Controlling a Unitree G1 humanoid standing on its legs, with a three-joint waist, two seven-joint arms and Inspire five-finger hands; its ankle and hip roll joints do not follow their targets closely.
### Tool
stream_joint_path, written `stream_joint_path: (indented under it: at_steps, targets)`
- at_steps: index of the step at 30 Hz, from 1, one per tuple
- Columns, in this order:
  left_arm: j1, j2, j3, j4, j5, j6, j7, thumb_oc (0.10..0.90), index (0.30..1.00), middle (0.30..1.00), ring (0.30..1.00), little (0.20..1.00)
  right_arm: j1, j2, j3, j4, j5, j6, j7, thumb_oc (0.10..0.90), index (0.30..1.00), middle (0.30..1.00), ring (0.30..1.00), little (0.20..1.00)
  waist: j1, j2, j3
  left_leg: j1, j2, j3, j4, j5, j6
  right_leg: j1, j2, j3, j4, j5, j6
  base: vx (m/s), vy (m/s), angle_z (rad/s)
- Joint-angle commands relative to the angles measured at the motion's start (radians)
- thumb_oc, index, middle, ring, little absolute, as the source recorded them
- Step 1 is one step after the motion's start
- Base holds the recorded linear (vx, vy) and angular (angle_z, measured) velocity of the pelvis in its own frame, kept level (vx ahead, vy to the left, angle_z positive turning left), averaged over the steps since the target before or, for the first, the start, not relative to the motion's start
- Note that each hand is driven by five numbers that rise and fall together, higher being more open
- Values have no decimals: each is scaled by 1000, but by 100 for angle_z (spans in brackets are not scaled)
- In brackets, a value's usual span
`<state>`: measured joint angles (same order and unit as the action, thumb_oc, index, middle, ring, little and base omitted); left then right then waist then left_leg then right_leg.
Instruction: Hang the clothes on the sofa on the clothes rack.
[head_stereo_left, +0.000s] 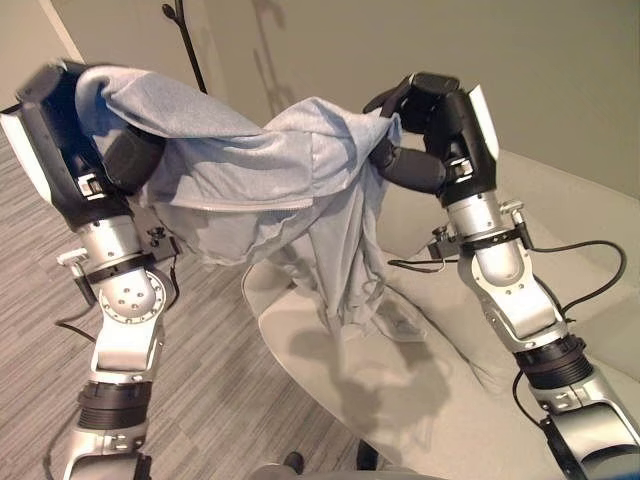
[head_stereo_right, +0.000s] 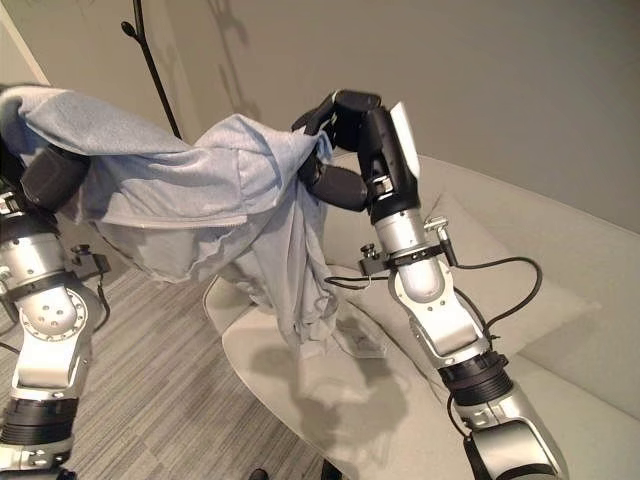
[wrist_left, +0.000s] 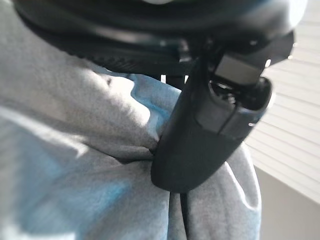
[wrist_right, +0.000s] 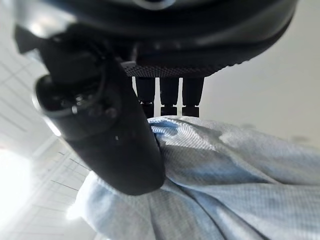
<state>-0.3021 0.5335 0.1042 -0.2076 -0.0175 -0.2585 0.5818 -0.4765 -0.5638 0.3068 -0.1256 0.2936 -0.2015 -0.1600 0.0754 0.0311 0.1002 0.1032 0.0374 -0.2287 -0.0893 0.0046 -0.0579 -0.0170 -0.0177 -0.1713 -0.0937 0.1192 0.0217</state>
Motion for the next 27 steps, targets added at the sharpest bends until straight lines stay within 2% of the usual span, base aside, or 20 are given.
stream_joint_path:
  at_steps: [1, 4, 5, 9, 10, 11, 16, 18, 27]
  targets:
    - [-138, 141, 11, -16, 136, -78, 53, 400, 300, 300, 300, 300, -21, 53, -4, -128, 59, -121, 23, 400, 300, 300, 300, 300, -10, -34, -125, 30, -11, 53, 2, -59, 15, 109, -67, 41, 6, -72, 78, 0, 0, 0]
    - [-167, 173, 3, -17, 170, -71, 73, 400, 300, 300, 300, 300, 2, 83, 31, -121, 88, -121, 47, 400, 300, 300, 300, 300, -13, -32, -125, 30, -12, 53, 2, -58, 16, 108, -69, 42, 6, -71, 79, 0, 0, 0]
    - [-199, 205, -3, -17, 197, -71, 77, 400, 300, 300, 300, 300, 23, 102, 64, -118, 104, -120, 72, 400, 300, 300, 300, 300, -15, -28, -125, 31, -14, 55, 2, -59, 16, 108, -70, 42, 6, -71, 80, 0, 0, 0]
    - [-270, 237, -27, -19, 232, -65, 101, 400, 300, 300, 300, 300, 69, 149, 152, -90, 158, -108, 131, 409, 314, 314, 314, 314, -15, -20, -125, 29, -17, 56, 2, -57, 16, 106, -74, 39, 6, -70, 84, 0, 0, 0]
    - [-290, 240, -31, -19, 239, -63, 109, 400, 300, 300, 300, 300, 80, 163, 175, -77, 174, -103, 145, 560, 540, 540, 540, 540, -15, -17, -126, 29, -17, 56, 2, -57, 16, 107, -75, 38, 6, -69, 85, 0, 0, 0]
    - [-310, 244, -38, -19, 251, -60, 116, 400, 300, 300, 300, 300, 92, 180, 199, -60, 194, -100, 160, 800, 900, 900, 900, 900, -16, -14, -127, 29, -18, 56, 2, -57, 15, 106, -76, 36, 6, -70, 86, 0, 0, 0]
    - [-366, 265, -52, -3, 288, -43, 151, 400, 300, 300, 300, 300, 120, 212, 258, -10, 205, -89, 175, 800, 900, 900, 900, 900, -19, -7, -127, 28, -19, 57, 2, -57, 14, 105, -80, 33, 6, -70, 89, 0, 0, 0]
    - [-408, 304, -65, 20, 312, -25, 165, 400, 300, 300, 300, 300, 153, 210, 266, 0, 201, -81, 179, 800, 900, 900, 900, 900, -26, 1, -130, 28, -22, 62, 2, -57, 13, 104, -82, 32, 6, -68, 93, 0, 0, 0]
    - [-478, 407, -70, 82, 338, -5, 191, 400, 300, 300, 300, 300, 298, 154, 166, 59, 165, -107, 168, 800, 900, 900, 900, 900, -48, 12, -137, 29, -24, 72, 2, -59, 11, 100, -84, 34, 6, -67, 101, 0, 0, 0]
